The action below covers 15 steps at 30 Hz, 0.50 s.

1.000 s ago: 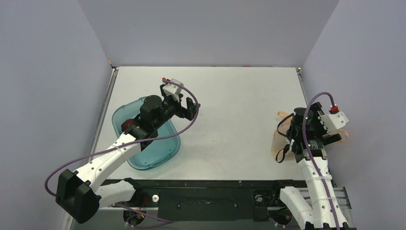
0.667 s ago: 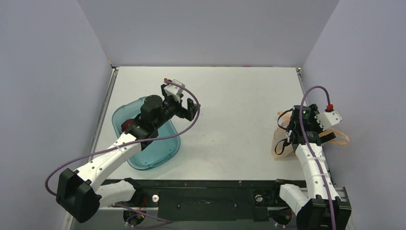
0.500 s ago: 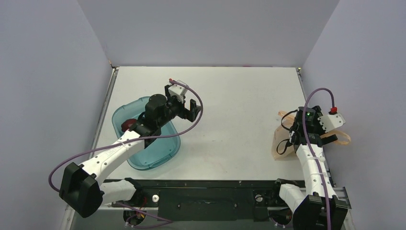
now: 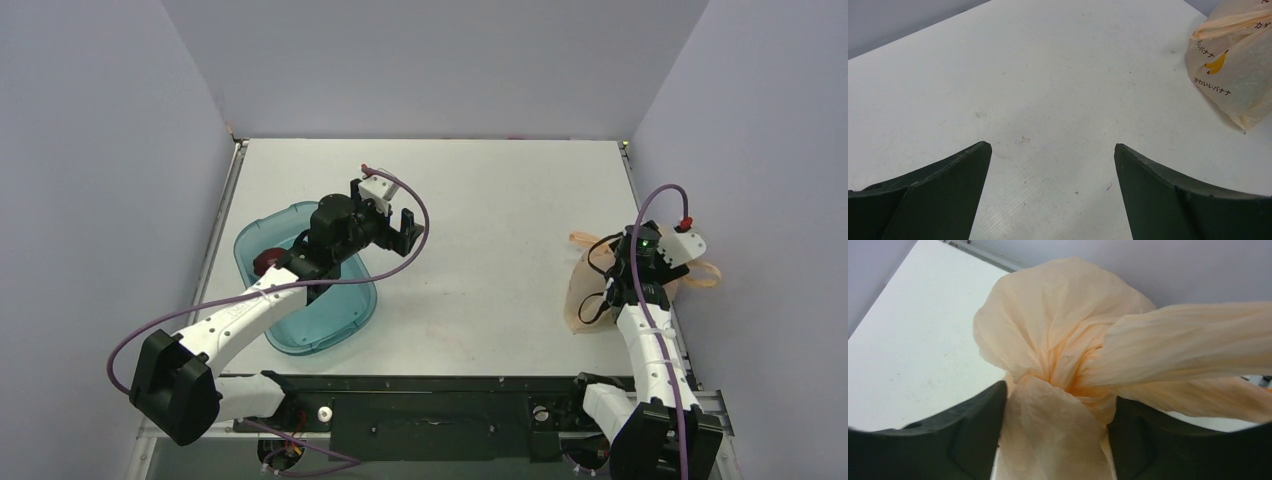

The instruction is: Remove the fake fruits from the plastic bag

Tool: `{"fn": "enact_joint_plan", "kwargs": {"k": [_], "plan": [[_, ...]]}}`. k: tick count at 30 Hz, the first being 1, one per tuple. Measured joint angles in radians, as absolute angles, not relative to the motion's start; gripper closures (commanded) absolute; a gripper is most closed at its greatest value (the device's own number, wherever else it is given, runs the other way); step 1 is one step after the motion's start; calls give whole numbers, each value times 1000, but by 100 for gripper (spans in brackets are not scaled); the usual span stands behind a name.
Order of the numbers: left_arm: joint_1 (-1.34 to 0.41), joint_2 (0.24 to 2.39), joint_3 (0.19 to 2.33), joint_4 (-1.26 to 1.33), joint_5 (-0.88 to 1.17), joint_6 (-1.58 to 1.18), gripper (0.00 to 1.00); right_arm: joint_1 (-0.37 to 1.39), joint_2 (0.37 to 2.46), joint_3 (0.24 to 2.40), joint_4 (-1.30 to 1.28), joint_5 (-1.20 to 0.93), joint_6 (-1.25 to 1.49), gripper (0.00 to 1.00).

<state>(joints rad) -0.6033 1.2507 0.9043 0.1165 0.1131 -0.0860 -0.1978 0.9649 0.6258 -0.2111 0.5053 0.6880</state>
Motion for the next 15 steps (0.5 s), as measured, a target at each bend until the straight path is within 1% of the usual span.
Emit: {"fn": "enact_joint_plan", "kwargs": {"k": [1,2,3,4,5,6,8,12,15], "plan": [[-603,1251,904,116,113,-84,8,-198,965,625,-202,485,677,50],[-603,1251,904,116,113,-84,8,-198,962,621,-190,464,670,53],[-603,1251,904,116,113,-84,8,-198,957,615,-175,434,661,60],[-603,1251,904,116,113,-84,8,-198,954,612,-170,421,657,63],[-603,1251,904,116,113,-83,8,-198,950,607,-163,404,649,70],[-603,1251,904,116,113,-83,8,-198,945,601,-155,377,640,72],[-603,1251,904,116,113,-81,8,-198,944,597,-143,339,627,82],[-602,1251,904,116,118,-81,8,-194,951,596,-115,236,592,92],[-599,1251,904,116,133,-81,8,-171,981,602,-105,153,558,94]]}}
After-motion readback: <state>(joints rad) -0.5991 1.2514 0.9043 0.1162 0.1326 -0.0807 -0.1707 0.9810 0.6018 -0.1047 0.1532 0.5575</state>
